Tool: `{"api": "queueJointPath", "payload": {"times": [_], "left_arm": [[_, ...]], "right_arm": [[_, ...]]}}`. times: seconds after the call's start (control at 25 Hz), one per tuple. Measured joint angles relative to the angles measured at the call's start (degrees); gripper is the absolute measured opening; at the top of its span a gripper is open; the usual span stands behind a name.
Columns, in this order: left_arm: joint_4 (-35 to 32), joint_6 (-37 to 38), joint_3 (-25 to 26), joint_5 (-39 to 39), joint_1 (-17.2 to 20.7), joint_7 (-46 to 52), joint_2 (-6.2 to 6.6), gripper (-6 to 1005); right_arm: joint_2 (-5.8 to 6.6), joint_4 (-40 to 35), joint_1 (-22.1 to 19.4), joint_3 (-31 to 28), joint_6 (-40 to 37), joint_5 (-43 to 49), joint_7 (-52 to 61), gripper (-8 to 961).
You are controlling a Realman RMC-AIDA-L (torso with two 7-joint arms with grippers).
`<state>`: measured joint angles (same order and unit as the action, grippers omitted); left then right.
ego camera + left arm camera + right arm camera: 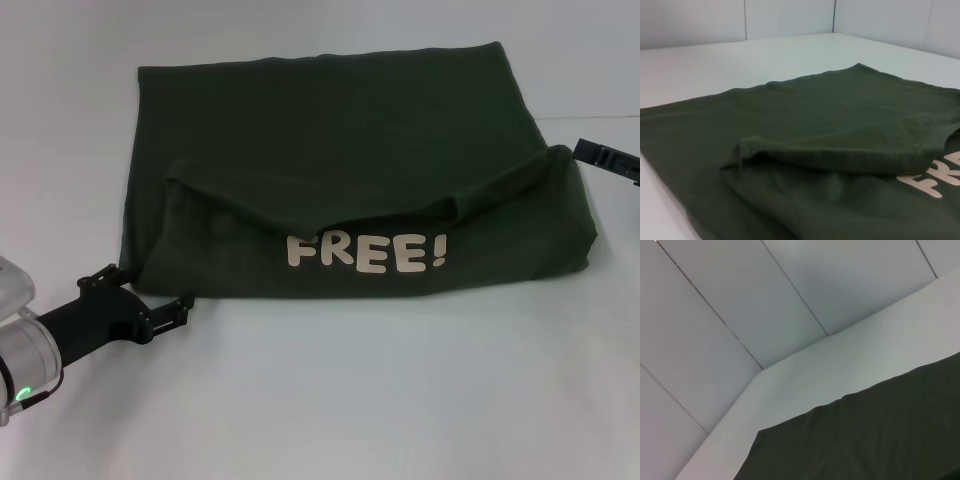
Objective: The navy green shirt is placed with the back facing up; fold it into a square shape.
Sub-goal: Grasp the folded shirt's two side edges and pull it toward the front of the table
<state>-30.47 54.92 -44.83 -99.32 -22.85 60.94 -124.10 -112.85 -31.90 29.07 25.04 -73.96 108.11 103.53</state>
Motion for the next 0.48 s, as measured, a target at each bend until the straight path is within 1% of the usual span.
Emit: {"api": "queueJointPath", "payload": {"times": [0.28,0.48], "left_arm": [[-0.2,0.3,-0.2,0.0,0.0,0.3,0.05,785],[-0.5,0.0,-0.2,-0.1,0.0,1.1,0.16,555]], "right_arm": [[0.0,0.0,0.0,0.0,0.1,0.0,0.0,811],[0.0,0.0,0.0,0.0,0.1,0.0,0.0,810]]}}
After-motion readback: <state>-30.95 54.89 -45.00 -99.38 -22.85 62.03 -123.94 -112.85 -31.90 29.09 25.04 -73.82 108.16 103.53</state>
